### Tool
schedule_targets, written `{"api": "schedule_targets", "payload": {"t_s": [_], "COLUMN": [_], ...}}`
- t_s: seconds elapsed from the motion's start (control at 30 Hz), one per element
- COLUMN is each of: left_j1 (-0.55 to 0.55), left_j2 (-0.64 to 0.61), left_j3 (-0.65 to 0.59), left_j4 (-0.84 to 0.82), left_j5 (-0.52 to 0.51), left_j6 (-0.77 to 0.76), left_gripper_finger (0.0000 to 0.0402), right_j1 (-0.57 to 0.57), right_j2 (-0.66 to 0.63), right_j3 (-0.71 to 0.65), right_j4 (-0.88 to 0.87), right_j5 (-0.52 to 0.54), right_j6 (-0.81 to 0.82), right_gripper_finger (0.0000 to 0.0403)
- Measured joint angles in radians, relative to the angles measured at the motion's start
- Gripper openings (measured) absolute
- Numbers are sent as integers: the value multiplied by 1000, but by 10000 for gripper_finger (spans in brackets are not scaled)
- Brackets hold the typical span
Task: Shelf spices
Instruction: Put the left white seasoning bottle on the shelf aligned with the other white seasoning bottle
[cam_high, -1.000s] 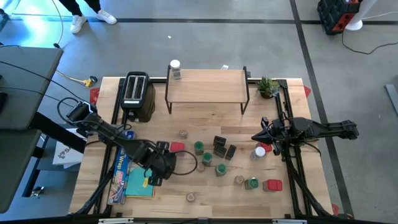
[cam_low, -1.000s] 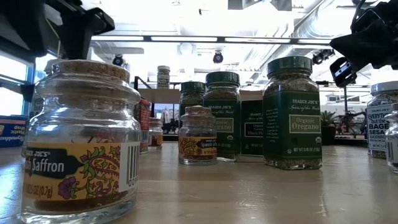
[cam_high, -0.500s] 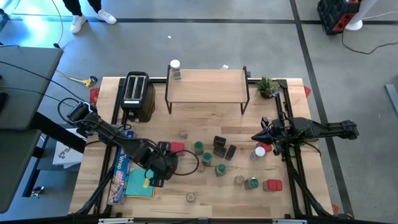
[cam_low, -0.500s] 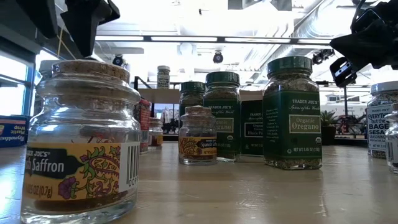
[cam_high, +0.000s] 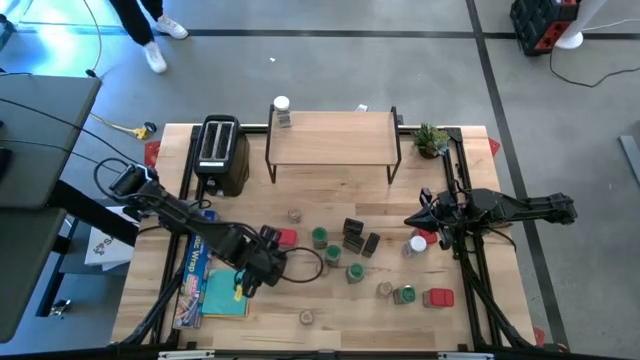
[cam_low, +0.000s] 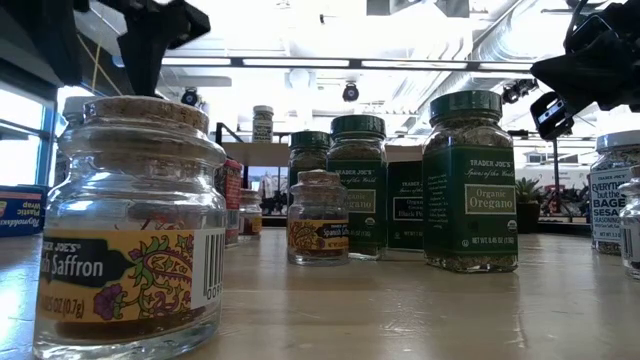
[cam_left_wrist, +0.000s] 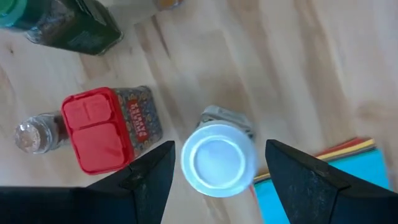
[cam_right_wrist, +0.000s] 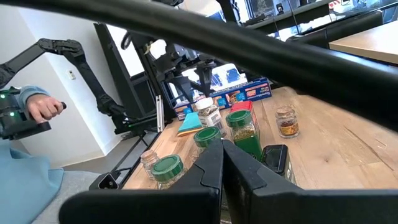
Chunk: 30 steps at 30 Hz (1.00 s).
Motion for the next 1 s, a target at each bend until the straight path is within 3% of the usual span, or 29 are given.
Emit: {"api": "schedule_targets", "payload": {"t_s": [0.2,0.63,1.0], "left_j1": [11,1,3], "left_j2": [32,69,69], "left_j3": [-1,-1,-1], "left_j4": [0,-13,-31], "left_j5": [62,55,59], "left_j6": [90,267,358], "left_gripper_finger": [246,245,208], "right_j1": [0,0,0], "right_j2": [0,0,0], "right_j3": [0,0,0], "right_j4": [0,0,0], "right_j5": [0,0,0], "right_j6": [0,0,0], "right_gripper_finger": [0,0,0]}}
